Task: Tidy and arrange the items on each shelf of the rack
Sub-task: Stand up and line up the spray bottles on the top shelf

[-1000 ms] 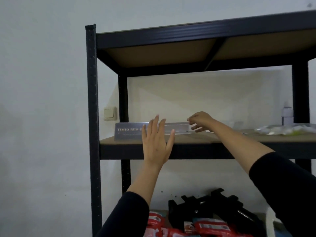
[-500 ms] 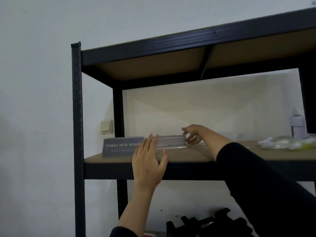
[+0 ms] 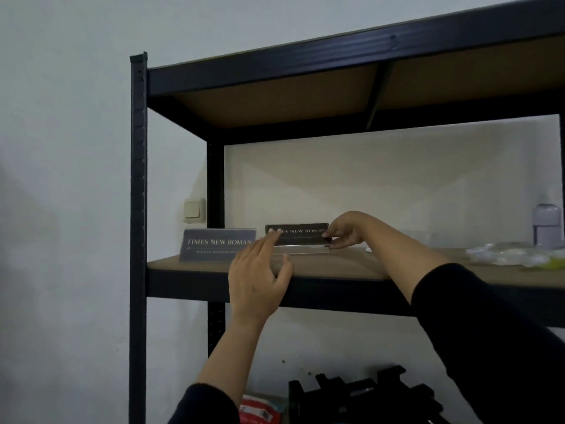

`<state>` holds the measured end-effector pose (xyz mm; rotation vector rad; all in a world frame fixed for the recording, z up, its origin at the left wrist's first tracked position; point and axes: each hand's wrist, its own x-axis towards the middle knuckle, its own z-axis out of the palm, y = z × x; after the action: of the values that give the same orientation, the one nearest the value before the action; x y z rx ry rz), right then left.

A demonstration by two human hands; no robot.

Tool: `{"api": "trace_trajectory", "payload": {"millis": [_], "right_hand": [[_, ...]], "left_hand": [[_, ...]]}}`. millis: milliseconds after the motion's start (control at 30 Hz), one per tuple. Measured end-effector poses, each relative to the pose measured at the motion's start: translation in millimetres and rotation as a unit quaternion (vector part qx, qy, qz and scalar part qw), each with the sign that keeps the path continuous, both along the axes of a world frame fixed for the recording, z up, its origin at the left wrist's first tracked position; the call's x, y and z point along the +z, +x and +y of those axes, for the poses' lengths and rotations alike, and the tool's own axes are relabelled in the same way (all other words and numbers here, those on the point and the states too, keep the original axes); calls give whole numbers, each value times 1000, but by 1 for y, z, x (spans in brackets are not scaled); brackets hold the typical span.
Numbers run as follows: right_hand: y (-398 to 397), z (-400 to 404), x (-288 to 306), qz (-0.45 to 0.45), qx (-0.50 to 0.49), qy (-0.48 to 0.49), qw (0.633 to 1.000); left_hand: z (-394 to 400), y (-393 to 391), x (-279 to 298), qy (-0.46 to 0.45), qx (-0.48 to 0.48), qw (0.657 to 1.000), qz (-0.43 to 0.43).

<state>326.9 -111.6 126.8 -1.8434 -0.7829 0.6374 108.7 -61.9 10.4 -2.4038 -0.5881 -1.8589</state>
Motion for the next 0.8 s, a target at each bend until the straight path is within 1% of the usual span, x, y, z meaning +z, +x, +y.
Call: {"api": "trace_trajectory", "payload": {"millis": [67, 133, 233, 367, 500, 633, 700, 767, 800], "right_hand": [[-4, -6, -2, -33, 20, 1, 999], [-8, -13, -5, -84, 33, -25, 996], [-15, -19, -8, -141, 27, -52, 988], [-23, -28, -10, -170, 13, -32, 985], [-24, -51, -7, -253, -42, 20, 966], [-12, -88, -7, -382, -91, 65, 917], [-4, -110, -9, -440, -151, 74, 882], [1, -132, -11, -495, -219, 28, 840], [2, -142, -12, -507, -239, -15, 828]], "left_hand": [[1, 0, -1, -1, 4, 1000, 0], [3, 1, -1, -3, 2, 1000, -1], [4, 2, -2, -3, 9, 1000, -1], [4, 1, -2, -4, 11, 1000, 2], [2, 1, -3, 1, 5, 1000, -13], [-4, 3, -7, 3, 7, 1000, -17], [-14, 8, -9, 2, -1, 1000, -18], [-31, 17, -9, 4, -21, 1000, -17], [-42, 22, -9, 12, -32, 999, -14]]}}
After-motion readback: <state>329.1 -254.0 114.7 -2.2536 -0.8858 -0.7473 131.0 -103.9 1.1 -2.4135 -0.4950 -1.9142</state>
